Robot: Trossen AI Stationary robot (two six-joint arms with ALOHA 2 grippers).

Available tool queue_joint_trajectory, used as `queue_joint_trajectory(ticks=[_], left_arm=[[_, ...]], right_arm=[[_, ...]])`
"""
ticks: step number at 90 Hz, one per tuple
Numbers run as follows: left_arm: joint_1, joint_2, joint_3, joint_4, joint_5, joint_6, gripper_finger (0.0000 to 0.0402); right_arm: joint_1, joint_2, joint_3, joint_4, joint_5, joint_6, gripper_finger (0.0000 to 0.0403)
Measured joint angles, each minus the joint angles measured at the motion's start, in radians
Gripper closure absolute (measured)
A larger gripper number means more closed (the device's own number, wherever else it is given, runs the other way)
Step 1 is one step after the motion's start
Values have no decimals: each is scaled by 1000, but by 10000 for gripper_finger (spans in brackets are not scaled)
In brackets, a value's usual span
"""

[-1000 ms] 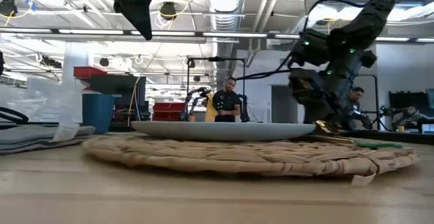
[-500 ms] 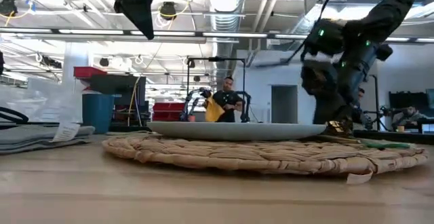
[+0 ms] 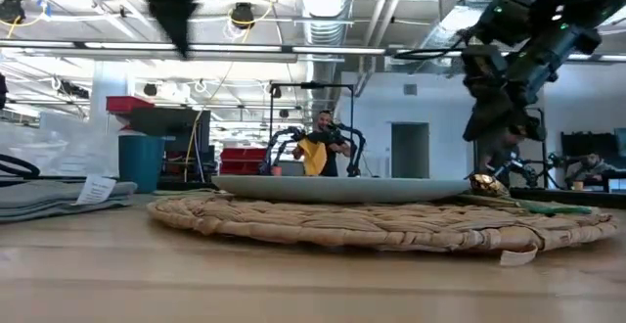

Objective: Set table place
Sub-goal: Adjust the gray table napkin

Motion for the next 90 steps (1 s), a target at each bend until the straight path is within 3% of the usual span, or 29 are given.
queue_joint_trajectory(ticks=[11, 34, 53, 69, 90], left_arm=[[-93, -81, -69, -17, 101, -104, 401], [-346, -226, -363, 278, 67, -580, 401], [-576, -250, -592, 519, 59, -942, 401], [-654, -250, -702, 631, 47, -1079, 401], [-650, -233, -789, 787, 69, -1085, 401]], right_arm=[[-32, -104, 2, -79, 0, -26, 403], [-50, -261, 2, -152, 0, -34, 403], [-49, -328, 12, -160, 1, -9, 403], [-54, -333, 64, -177, 17, -12, 403], [-53, -333, 142, -198, 54, -47, 403]])
